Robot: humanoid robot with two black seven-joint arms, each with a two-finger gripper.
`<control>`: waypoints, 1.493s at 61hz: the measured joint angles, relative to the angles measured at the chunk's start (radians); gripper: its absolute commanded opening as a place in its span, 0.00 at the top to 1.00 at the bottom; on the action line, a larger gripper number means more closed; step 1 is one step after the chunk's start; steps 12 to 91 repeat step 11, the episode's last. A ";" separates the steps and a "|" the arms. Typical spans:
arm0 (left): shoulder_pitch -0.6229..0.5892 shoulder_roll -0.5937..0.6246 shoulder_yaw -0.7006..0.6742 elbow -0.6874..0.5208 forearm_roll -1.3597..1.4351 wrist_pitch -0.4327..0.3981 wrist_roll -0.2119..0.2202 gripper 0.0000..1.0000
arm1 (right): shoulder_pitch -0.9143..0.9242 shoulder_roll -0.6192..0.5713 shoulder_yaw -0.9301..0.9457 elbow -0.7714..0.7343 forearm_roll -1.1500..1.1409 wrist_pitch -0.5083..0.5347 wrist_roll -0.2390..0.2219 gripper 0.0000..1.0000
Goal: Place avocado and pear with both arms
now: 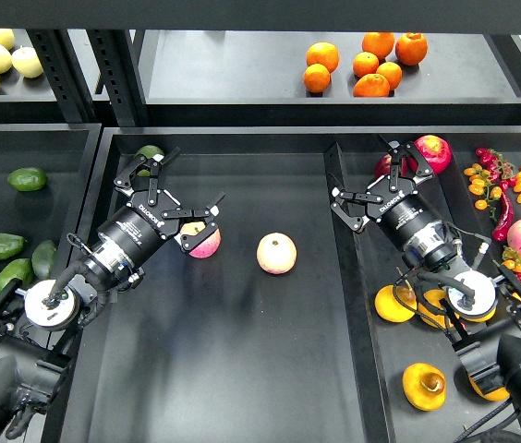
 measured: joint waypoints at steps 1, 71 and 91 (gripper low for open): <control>0.000 0.000 0.000 0.000 0.000 0.000 0.000 0.01 | 0.000 0.000 0.000 0.000 0.000 0.000 0.000 0.01; 0.000 0.000 0.000 0.002 -0.001 0.000 0.000 0.01 | 0.000 0.000 0.001 0.003 0.000 0.000 0.001 0.01; 0.000 0.000 0.000 0.002 -0.001 0.000 0.000 0.01 | 0.000 0.000 0.001 0.003 0.000 0.000 0.001 0.01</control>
